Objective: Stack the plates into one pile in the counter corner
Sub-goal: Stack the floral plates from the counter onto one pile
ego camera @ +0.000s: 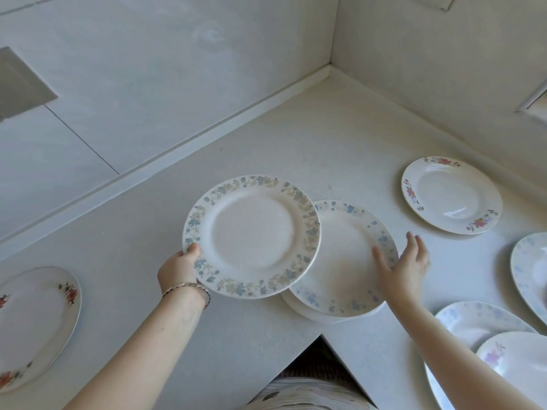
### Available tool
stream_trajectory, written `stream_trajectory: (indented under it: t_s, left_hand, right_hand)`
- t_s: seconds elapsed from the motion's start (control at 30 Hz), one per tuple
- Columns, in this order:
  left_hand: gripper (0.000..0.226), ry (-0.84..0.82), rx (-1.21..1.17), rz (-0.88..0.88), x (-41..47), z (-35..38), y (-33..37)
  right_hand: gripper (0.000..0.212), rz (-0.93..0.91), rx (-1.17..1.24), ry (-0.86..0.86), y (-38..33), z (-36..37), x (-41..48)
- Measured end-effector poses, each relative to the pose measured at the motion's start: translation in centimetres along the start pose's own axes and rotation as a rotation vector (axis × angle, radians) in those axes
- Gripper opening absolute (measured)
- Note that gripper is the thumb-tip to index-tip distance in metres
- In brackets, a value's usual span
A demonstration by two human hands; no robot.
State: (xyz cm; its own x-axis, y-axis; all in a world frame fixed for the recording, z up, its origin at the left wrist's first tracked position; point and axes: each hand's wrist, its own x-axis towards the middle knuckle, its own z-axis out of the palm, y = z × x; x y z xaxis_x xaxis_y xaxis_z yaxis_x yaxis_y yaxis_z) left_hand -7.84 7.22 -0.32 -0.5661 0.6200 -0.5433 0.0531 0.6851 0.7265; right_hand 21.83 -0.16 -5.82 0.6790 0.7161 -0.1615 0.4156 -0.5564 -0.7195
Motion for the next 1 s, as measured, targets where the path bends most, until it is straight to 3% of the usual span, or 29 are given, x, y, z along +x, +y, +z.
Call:
stream_trajectory:
  t_s: [0.07,0.17,0.23,0.3,0.4,0.53,0.7,0.87,1.0]
  left_hand:
    - [0.032,-0.05,-0.07,0.026,-1.1,1.4,-0.2]
    - [0.029,-0.153,-0.178,0.036,-3.0,4.0,-0.5]
    - [0.027,-0.237,-0.18,0.054,-3.9,5.8,-0.8]
    - [0.023,-0.322,-0.092,0.124,-4.4,7.4,-1.4]
    - [0.022,-0.42,0.157,0.303,-4.2,9.1,-2.0]
    - [0.041,-0.525,0.614,0.51,-3.4,9.8,-2.2]
    - [0.047,-0.509,0.986,0.617,-3.0,10.0,-2.0]
    - [0.044,-0.515,1.124,0.646,-2.6,9.8,-1.7]
    - [0.038,-0.461,1.343,0.77,-2.8,9.8,-0.7]
  right_hand:
    - [0.053,-0.044,0.213,-0.015,-1.7,-0.8,-1.1]
    - [0.034,0.089,0.592,-0.297,-4.2,-2.3,-1.4]
    - [0.028,0.072,0.406,-0.336,-4.2,-2.9,-0.9]
    - [0.029,0.035,0.246,-0.23,-3.2,-3.5,-0.4]
    - [0.03,0.072,0.258,-0.168,-1.3,-4.2,-0.1]
    - [0.036,0.094,0.22,-0.145,0.7,-4.2,-0.1]
    - [0.041,0.07,0.079,-0.138,1.9,-3.5,-0.1]
    - [0.042,0.038,-0.115,-0.154,2.5,-2.9,0.0]
    - [0.041,0.026,-0.311,-0.142,2.3,-2.6,0.4]
